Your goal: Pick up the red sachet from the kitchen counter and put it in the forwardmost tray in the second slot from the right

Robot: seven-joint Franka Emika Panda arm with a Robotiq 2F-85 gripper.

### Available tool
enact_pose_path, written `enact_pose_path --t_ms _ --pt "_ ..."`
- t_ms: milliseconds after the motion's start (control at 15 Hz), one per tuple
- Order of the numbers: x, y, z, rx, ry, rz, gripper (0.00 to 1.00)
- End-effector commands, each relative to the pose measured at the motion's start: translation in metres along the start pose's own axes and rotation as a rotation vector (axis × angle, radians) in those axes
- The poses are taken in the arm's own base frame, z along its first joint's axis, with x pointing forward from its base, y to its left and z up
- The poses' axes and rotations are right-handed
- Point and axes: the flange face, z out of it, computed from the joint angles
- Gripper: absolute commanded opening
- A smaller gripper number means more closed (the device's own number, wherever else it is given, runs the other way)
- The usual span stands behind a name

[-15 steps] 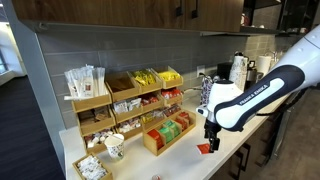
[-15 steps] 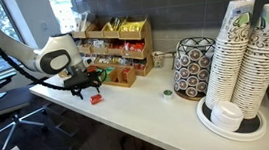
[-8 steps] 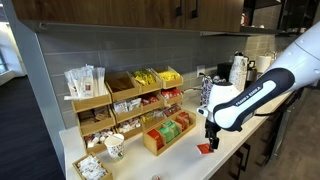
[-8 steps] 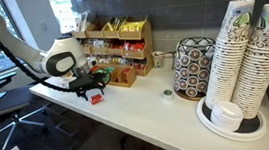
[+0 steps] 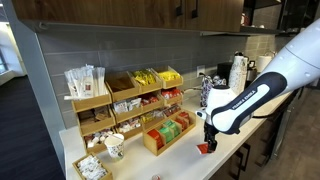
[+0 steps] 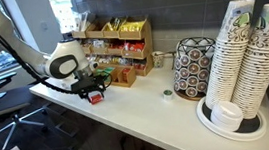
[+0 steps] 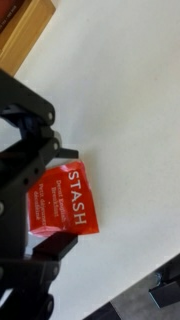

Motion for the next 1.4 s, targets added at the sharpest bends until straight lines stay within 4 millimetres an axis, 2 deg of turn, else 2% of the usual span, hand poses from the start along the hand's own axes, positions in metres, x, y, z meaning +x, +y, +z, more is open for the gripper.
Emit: enact_pose_path --t_ms 0,133,333,400,467,600,667,800,867,1000,1067,1200,1333 --pt "0.001 0.003 0.007 -0.009 -0.006 0.002 0.45" --pt "0.001 0.003 0.008 -0.008 -0.006 0.003 0.31" --pt "0.001 0.004 0.006 -0.01 -0.002 0.006 0.21" --pt "0.001 0.005 0.005 -0.011 0.001 0.008 0.18" --pt "0.0 0.005 0.003 -0.014 0.006 0.011 0.22" --pt "-0.002 0.007 0.0 -0.021 0.013 0.017 0.18" --pt "-0.003 0.007 -0.001 -0.023 0.014 0.02 0.2" --pt "-0.004 0.008 -0.003 -0.027 0.018 0.023 0.17" --pt "-0.004 0.008 -0.005 -0.032 0.021 0.022 0.1" --pt "-0.004 0.009 -0.009 -0.049 0.028 0.02 0.08" --pt "-0.005 0.011 -0.011 -0.056 0.037 0.027 0.34" --pt "-0.005 0.015 -0.014 -0.072 0.052 0.037 0.35" --pt "-0.005 0.02 -0.015 -0.087 0.071 0.051 0.49"
